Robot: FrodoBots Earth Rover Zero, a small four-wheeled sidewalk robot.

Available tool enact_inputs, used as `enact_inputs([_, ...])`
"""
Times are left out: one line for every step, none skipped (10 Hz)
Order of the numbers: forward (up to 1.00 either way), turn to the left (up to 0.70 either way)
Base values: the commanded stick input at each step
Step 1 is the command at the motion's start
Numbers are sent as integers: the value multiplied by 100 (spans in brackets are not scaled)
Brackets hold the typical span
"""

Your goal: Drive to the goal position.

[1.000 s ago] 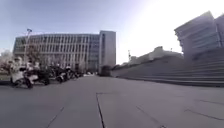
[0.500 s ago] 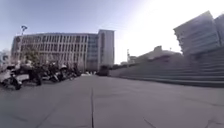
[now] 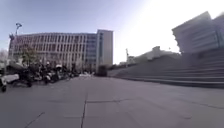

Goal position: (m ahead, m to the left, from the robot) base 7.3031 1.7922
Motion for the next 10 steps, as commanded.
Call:
enact_inputs([100, 4])
enact_inputs([100, 4])
enact_inputs([100, 4])
enact_inputs([100, 4])
enact_inputs([100, 4])
enact_inputs([100, 4])
enact_inputs([100, 4])
enact_inputs([100, 4])
enact_inputs([100, 4])
enact_inputs([100, 4])
